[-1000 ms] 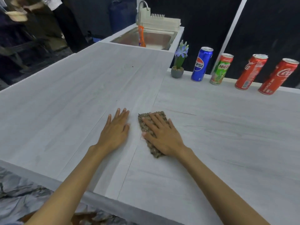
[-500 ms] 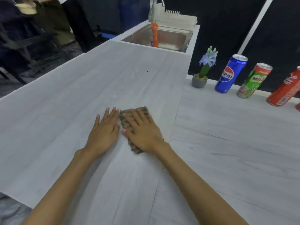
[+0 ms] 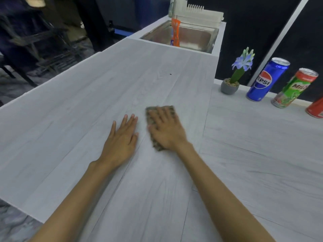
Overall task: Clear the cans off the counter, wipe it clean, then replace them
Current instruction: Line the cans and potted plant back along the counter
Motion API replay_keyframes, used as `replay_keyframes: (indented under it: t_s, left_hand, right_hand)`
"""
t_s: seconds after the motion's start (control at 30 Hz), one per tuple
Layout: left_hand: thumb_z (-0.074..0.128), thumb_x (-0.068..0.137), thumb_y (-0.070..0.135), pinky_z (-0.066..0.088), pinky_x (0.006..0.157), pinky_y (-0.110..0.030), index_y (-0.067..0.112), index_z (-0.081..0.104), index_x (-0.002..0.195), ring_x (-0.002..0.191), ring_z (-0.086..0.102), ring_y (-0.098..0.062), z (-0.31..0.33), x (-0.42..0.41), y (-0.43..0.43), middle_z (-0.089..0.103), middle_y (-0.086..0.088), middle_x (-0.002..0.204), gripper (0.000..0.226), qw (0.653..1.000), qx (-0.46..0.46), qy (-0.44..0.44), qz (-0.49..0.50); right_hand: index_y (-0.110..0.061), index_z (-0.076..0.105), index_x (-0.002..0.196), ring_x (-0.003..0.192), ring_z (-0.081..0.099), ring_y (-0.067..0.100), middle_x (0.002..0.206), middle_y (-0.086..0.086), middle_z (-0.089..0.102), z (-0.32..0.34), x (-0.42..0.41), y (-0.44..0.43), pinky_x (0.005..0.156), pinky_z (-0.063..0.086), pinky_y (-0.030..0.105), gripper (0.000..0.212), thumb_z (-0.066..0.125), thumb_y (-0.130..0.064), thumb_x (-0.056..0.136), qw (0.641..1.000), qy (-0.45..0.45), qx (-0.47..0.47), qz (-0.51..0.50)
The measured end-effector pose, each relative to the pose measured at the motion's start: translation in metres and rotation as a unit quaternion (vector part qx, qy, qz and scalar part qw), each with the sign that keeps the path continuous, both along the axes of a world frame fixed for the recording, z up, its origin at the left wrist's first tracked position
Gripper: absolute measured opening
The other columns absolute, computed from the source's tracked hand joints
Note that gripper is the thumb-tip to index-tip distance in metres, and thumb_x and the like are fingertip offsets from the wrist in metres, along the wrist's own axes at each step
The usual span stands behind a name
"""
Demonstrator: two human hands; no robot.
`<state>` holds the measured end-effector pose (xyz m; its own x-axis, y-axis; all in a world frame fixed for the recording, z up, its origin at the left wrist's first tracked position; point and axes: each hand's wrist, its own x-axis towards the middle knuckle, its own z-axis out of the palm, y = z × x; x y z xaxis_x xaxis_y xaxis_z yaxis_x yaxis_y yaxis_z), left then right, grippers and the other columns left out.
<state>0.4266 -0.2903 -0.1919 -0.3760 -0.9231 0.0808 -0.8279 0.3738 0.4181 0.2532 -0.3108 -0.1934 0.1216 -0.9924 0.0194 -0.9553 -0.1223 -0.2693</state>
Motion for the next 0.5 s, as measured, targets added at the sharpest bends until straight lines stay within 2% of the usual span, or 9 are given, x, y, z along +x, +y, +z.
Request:
replay_keyframes:
  t_s: [0.13, 0.2, 0.33, 0.4, 0.5]
  left_hand:
    - [0.024, 0.100, 0.018, -0.021, 0.110, -0.022, 0.017, -0.004, 0.146, 0.133, -0.016, 0.004, 0.012, -0.013, 0.005, -0.004, 0.004, 0.156, 0.054, 1.000, -0.008, 0.013, -0.025]
    - [0.024, 0.100, 0.018, -0.020, 0.111, -0.023, 0.017, -0.004, 0.146, 0.134, -0.016, 0.003, 0.016, -0.021, 0.013, -0.004, 0.005, 0.156, 0.054, 0.999, -0.006, 0.011, -0.030]
    - [0.022, 0.100, 0.024, -0.020, 0.112, -0.024, 0.017, -0.004, 0.146, 0.140, -0.013, -0.002, 0.018, -0.042, 0.038, -0.005, 0.004, 0.156, 0.053, 1.000, 0.005, 0.006, -0.026]
    - [0.023, 0.100, 0.025, -0.018, 0.112, -0.025, 0.016, -0.001, 0.147, 0.143, -0.010, -0.006, 0.017, -0.051, 0.055, -0.004, 0.003, 0.157, 0.053, 1.000, 0.014, 0.005, -0.016]
    - [0.033, 0.099, 0.022, -0.016, 0.112, -0.025, 0.017, 0.012, 0.147, 0.144, -0.001, -0.007, 0.015, -0.062, 0.085, 0.008, 0.003, 0.157, 0.053, 0.999, 0.020, 0.034, 0.013]
  right_hand:
    - [-0.036, 0.001, 0.147, 0.142, -0.014, 0.005, 0.157, -0.012, -0.007, -0.007, -0.014, 0.075, 0.113, -0.016, 0.030, 0.057, 0.020, -0.051, 0.096, 0.996, -0.025, -0.018, 0.080]
    - [-0.037, 0.003, 0.146, 0.142, -0.013, 0.003, 0.157, -0.014, -0.006, -0.005, -0.056, 0.091, 0.114, -0.014, 0.031, 0.056, 0.022, -0.051, 0.096, 0.999, -0.011, -0.011, 0.042]
    - [-0.033, 0.001, 0.147, 0.144, -0.012, 0.011, 0.157, -0.008, -0.009, 0.006, -0.115, 0.082, 0.118, -0.007, 0.040, 0.058, 0.021, -0.050, 0.096, 0.994, -0.003, 0.044, -0.098]
    - [-0.031, 0.000, 0.147, 0.145, -0.012, 0.014, 0.158, -0.006, -0.008, 0.005, -0.112, 0.078, 0.117, -0.009, 0.040, 0.060, 0.021, -0.052, 0.096, 0.993, -0.001, 0.042, -0.112]
    - [-0.031, -0.002, 0.147, 0.144, -0.013, 0.014, 0.158, -0.006, -0.009, 0.002, -0.089, 0.091, 0.116, -0.011, 0.038, 0.060, 0.022, -0.052, 0.095, 0.998, -0.007, 0.027, -0.064]
